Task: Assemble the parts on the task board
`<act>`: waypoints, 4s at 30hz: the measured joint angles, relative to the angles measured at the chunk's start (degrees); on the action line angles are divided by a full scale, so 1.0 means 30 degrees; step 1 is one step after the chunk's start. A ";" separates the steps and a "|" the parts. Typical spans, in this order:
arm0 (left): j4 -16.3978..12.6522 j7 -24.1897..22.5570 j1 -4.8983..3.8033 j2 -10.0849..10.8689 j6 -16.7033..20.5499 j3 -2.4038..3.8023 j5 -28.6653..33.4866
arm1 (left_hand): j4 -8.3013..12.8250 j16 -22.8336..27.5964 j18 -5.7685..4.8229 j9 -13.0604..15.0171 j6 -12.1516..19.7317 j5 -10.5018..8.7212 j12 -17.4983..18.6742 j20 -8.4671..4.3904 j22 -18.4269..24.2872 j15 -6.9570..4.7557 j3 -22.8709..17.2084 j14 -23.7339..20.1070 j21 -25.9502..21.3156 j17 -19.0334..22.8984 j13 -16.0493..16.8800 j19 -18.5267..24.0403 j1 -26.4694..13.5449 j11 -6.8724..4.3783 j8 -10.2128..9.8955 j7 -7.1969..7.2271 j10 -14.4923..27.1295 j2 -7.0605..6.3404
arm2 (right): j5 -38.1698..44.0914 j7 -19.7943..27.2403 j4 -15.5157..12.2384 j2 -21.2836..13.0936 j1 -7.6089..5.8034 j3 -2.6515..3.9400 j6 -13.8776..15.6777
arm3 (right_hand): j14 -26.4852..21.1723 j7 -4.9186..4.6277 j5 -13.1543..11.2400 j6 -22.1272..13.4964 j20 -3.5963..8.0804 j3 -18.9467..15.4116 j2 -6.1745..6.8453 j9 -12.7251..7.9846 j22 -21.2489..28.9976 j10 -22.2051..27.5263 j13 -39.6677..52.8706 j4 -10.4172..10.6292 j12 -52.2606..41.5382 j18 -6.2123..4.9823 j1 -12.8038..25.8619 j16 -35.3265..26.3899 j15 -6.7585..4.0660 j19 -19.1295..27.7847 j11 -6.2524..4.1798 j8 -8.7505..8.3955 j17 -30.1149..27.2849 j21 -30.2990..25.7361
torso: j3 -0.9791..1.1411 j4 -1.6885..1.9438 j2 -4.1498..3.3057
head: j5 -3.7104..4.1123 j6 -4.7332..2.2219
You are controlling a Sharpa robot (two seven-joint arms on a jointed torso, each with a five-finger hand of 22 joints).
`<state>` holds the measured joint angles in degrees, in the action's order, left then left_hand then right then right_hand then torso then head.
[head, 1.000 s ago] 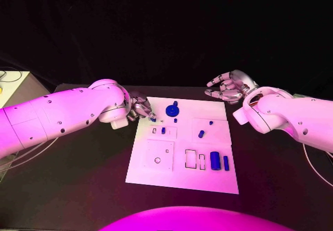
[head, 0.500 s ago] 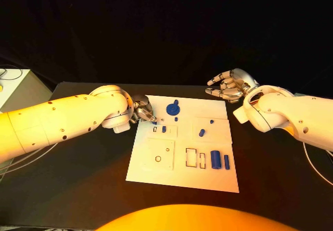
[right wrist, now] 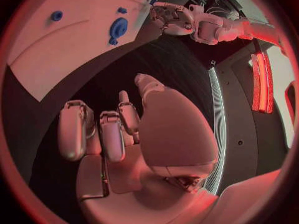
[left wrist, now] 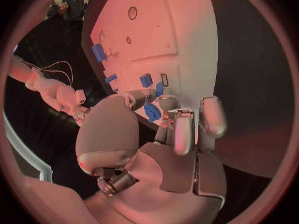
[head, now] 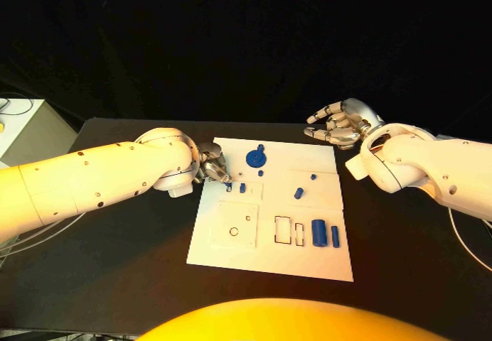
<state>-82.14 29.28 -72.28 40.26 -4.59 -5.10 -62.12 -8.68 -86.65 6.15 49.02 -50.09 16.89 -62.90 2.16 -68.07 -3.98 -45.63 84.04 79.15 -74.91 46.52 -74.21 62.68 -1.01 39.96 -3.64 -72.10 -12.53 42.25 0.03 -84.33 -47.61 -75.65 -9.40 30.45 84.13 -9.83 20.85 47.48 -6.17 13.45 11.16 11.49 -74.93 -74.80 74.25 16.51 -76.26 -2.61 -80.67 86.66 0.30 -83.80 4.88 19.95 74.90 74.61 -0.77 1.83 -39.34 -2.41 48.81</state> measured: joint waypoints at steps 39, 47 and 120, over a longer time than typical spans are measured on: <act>0.0217 0.0079 0.0145 -0.0248 -0.0864 -0.0091 -0.0414 | 0.0002 -0.0073 0.0000 0.0255 -0.0005 0.0081 0.0000 0.0000 -0.0001 0.0002 0.0000 -0.0001 -0.0002 0.0000 -0.0002 0.0001 -0.0008 -0.0064 0.0037 0.0004 -0.0068 -0.0011 | -0.0021 0.0027 0.0014 -0.0010 0.0019 0.0000 -0.0039 | 0.0000 0.0000 -0.0001 0.0000 0.0000 0.0057 0.0002 -0.0008 0.0007 -0.0001 0.0001 -0.0058 0.0000 0.0002 0.0002 0.0000 0.0000 0.0000 0.0002 0.0000 0.0008 0.0010 | 0.0020 0.0000 0.0002 | 0.0077 0.0249; 0.0283 0.0079 0.0154 -0.0289 -0.0921 -0.0084 -0.0459 | 0.0002 -0.0073 0.0001 0.0273 -0.0005 0.0079 0.0001 0.0000 -0.0002 0.0002 0.0000 -0.0002 -0.0001 0.0001 -0.0066 0.0001 -0.0008 -0.0063 -0.0007 0.0005 -0.0067 -0.0011 | -0.0021 0.0029 0.0029 0.0006 0.0019 0.0000 -0.0043 | 0.0000 0.0000 -0.0001 0.0000 0.0000 0.0107 0.0075 -0.0018 0.0008 -0.0001 0.0002 -0.0108 0.0000 0.0001 0.0075 0.0000 0.0000 0.0000 0.0002 0.0000 0.0007 0.0010 | 0.0016 -0.0007 0.0002 | 0.0060 0.0289; 0.0904 0.0224 0.0336 -0.0822 -0.0688 -0.0142 -0.0807 | 0.0362 -0.0223 -0.0181 0.0333 -0.1155 -0.0272 0.0001 -0.0208 -0.0146 -0.0414 0.2314 0.0000 -0.0002 0.0000 -0.0118 -0.0207 -0.2280 -0.0515 0.0206 0.0807 -0.0498 -0.0275 | -0.0023 0.0054 0.0009 -0.0122 0.0025 0.0002 -0.0053 | 0.0000 0.0001 -0.0002 0.0001 0.0000 0.0162 0.0074 -0.0013 0.0006 -0.0002 -0.0048 -0.0050 0.0000 0.0001 0.0074 0.0000 0.0000 0.0000 0.0002 0.0000 0.0001 -0.0066 | -0.0005 0.0002 0.0018 | 0.0227 0.0399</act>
<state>-79.43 29.95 -71.27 37.80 -6.65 -5.53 -64.53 -7.59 -87.31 5.61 50.02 -53.56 16.07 -62.89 1.54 -68.51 -5.22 -38.69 84.04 79.15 -74.91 46.16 -74.84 55.84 -2.55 40.58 -1.22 -73.59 -13.35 42.18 0.19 -84.30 -47.98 -75.57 -9.39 30.29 84.13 -9.82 20.84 47.48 -6.17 13.94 11.38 11.45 -74.91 -74.81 74.11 16.36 -76.26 -2.61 -80.45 86.66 0.30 -83.80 4.89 19.95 74.91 74.42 -0.79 1.84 -39.29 -1.72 50.01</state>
